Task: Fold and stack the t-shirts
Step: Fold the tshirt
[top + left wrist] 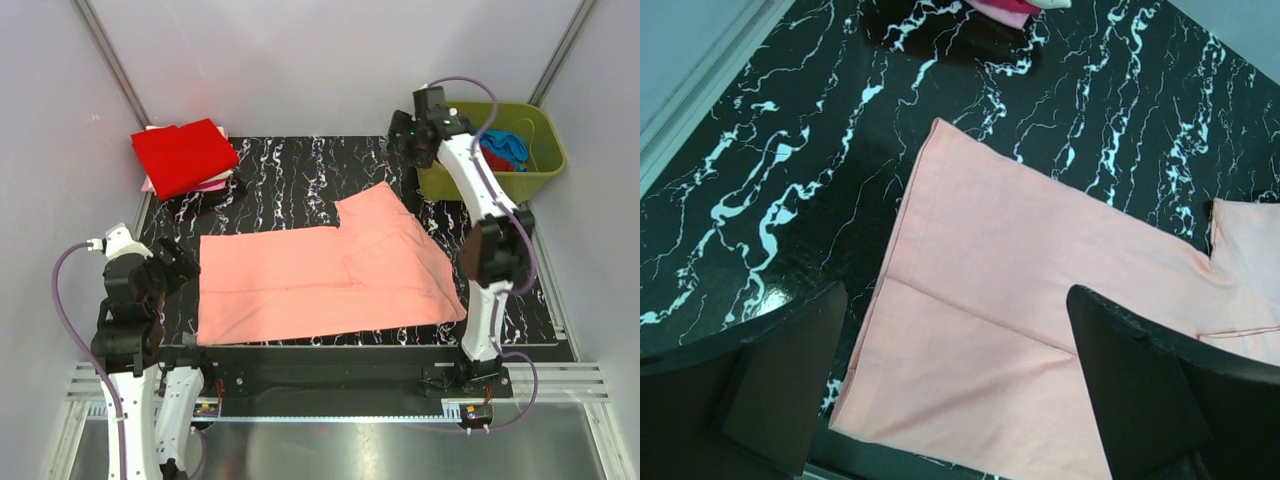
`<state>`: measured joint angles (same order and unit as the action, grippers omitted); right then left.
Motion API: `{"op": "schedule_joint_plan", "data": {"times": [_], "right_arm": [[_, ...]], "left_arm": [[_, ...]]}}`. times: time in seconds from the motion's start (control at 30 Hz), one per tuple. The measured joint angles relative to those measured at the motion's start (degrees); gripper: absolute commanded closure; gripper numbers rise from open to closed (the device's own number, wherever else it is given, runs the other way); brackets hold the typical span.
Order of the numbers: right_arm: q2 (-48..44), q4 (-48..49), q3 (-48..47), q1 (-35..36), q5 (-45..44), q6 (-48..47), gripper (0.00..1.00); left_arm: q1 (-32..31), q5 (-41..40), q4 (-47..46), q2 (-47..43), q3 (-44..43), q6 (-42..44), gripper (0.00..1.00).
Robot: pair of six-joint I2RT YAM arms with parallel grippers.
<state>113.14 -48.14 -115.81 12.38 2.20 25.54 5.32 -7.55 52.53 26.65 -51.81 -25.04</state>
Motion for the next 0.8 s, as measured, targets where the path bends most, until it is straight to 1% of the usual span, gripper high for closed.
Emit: {"op": "schedule_joint_plan", "data": {"times": [0.13,0.23,0.3,0.37,0.6,0.8], "right_arm": [[16.5,-2.9,-15.8,2.5,-4.0,-2.4,0.18],[26.0,-6.1,-25.8,3.8,-7.2,-3.8,0.20],[30.9,-7.0,-30.6,4.3,-9.1,-4.6,0.21],[34.1,-7.3,-32.3,4.6,-10.7,-5.4,0.21],[39.3,-7.2,-33.9,4.7,-14.3,-7.7,0.23],[43.5,-6.2,-36.0,4.7,-16.5,-9.0,0.28]], "left_arm": [[0.0,0.1,-1.5,0.0,0.8,0.0,0.01],[0.0,0.0,-2.0,0.0,0.9,0.0,0.01],[0.0,0.1,-2.2,0.0,0.9,0.0,0.01],[0.0,0.1,-2.4,0.0,0.9,0.0,0.01],[0.0,0.1,-2.7,0.0,0.9,0.0,0.01],[0.0,0.0,-2.9,-0.3,1.6,0.0,0.01]]}}
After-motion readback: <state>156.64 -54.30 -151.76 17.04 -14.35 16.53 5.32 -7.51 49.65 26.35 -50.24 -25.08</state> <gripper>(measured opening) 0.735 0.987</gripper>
